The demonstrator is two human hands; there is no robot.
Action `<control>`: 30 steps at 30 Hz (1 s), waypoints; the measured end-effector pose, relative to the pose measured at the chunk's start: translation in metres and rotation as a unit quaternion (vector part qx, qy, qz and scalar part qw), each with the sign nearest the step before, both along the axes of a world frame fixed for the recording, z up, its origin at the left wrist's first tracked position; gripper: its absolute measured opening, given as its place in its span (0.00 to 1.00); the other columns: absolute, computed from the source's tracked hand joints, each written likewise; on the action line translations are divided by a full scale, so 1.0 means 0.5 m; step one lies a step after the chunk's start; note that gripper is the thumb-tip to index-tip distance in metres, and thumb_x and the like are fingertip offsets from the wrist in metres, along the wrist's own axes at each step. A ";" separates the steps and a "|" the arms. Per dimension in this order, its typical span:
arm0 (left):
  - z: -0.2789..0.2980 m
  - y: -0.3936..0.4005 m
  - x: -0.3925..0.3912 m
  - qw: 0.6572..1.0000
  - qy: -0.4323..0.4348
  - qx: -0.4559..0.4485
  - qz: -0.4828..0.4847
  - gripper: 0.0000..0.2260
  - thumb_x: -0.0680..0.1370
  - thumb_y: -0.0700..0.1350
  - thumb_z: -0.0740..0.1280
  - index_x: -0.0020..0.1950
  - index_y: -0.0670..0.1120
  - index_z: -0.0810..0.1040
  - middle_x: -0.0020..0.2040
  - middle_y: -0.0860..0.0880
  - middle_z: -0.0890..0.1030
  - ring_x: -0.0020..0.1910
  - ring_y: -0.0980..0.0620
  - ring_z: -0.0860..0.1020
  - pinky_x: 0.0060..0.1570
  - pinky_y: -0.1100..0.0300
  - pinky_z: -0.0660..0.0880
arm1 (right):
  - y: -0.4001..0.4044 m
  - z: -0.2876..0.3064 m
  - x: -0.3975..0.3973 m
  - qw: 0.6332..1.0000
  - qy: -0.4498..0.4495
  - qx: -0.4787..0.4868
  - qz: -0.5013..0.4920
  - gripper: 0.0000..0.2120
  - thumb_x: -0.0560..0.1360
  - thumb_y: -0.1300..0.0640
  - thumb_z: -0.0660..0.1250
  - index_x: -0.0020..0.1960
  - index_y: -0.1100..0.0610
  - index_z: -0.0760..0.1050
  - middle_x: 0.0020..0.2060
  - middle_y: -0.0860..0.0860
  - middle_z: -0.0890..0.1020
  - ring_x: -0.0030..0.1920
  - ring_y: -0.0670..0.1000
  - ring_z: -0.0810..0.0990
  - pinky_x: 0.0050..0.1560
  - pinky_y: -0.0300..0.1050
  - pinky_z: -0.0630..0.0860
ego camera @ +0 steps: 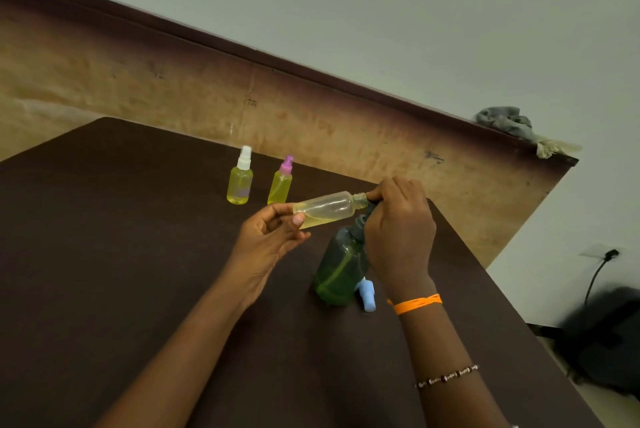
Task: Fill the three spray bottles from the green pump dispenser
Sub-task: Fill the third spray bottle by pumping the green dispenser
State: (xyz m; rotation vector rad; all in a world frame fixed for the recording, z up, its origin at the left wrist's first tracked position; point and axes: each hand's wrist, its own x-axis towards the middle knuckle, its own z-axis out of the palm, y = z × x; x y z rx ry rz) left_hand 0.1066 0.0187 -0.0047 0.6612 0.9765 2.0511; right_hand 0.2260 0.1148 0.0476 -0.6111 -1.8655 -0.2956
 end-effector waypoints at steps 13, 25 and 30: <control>-0.003 -0.001 0.006 1.000 0.008 -0.007 -0.004 0.12 0.68 0.41 0.69 0.50 0.41 0.77 0.42 0.47 0.81 0.32 0.58 0.79 0.48 0.58 0.80 | -0.007 -0.002 0.013 0.999 -0.009 0.022 -0.039 0.11 0.70 0.64 0.56 0.35 0.60 0.77 0.31 0.51 0.78 0.39 0.53 0.73 0.26 0.42 0.68; -0.007 0.003 -0.001 1.000 0.001 -0.004 0.006 0.06 0.73 0.37 0.66 0.49 0.41 0.77 0.41 0.47 0.81 0.32 0.57 0.79 0.47 0.61 0.80 | -0.023 -0.061 0.004 0.998 0.056 -0.011 -0.027 0.13 0.73 0.68 0.56 0.46 0.61 0.79 0.37 0.52 0.78 0.40 0.49 0.68 0.28 0.41 0.69; -0.003 -0.004 0.006 1.000 0.011 0.000 -0.005 0.11 0.67 0.42 0.69 0.48 0.41 0.77 0.42 0.46 0.81 0.32 0.58 0.79 0.46 0.61 0.80 | -0.010 -0.004 0.015 0.999 -0.001 -0.011 -0.033 0.13 0.70 0.63 0.55 0.38 0.58 0.78 0.34 0.49 0.78 0.42 0.49 0.67 0.27 0.40 0.65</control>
